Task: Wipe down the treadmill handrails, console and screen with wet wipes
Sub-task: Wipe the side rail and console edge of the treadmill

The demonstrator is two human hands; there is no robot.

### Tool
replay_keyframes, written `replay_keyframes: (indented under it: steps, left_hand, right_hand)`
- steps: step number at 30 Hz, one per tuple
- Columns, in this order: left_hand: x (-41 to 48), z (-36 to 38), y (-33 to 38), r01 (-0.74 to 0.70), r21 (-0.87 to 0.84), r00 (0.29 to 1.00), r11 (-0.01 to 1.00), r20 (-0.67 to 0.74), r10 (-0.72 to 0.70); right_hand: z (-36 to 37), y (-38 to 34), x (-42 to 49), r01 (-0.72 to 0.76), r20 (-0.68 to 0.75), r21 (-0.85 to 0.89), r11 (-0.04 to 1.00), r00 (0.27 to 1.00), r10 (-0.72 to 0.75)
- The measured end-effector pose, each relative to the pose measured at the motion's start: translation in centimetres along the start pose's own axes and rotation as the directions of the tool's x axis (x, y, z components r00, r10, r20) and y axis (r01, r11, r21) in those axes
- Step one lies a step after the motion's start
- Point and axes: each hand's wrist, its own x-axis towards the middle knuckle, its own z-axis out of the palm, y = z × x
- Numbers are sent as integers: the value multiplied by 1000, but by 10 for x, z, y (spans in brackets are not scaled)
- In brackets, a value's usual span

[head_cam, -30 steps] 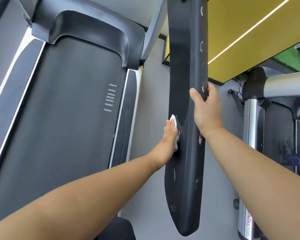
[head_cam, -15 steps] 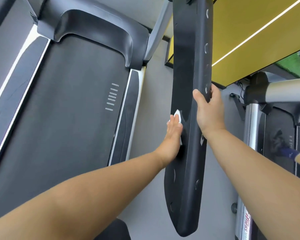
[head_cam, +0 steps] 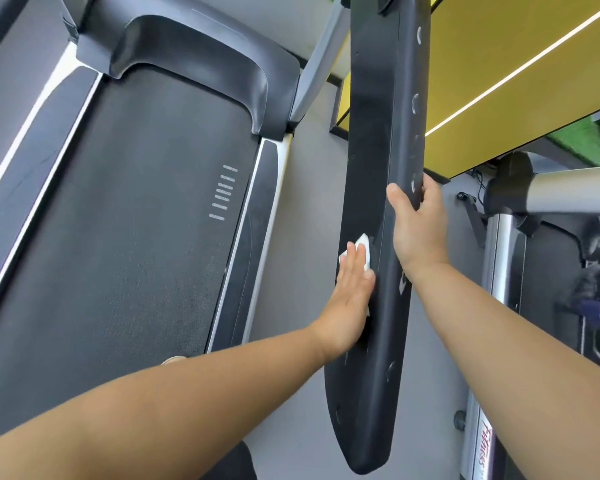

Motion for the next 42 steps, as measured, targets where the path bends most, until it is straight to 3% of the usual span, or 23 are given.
replay_keyframes:
  steps: [4,7,10,15,19,24,30,36,42]
  left_hand:
    - [-7,7,-11,110,21,994,994,-23,-109]
    - [5,-8,19,18,43,999,999,34,-20]
    - [28,-17,45,-25,22,999,999,-25,26]
    - [-9,-3,20,-84,45,996,995,14,83]
    - [-5,-10,20,-33,63,998,997,58,29]
    - [28,-16,42,-80,79,997,994,0,80]
    - [-27,0,-2,-125,146,991,981,69,116]
    - [16,-12,36,-74,82,997,994,18,72]
    - [-31,-1,-1,-87,124,993,989,94,75]
  right_hand:
    - [0,0,1,-15,7,1,1000,1000,15]
    - [0,0,1,-8,-5,1,1000,1000,8]
    - [1,1,2,-1,-11,-8,1000,1000,1]
    - [0,0,1,-21,-1,-11,1000,1000,21]
    - [0,-1,1,-30,-3,-11,999,1000,30]
    - [0,0,2,-18,-17,-20,1000,1000,18]
    - [0,2,2,-30,1,-26,999,1000,30]
    - [1,-1,0,-27,-16,-29,999,1000,27]
    - [0,-5,-3,-20,-8,-28,999,1000,20]
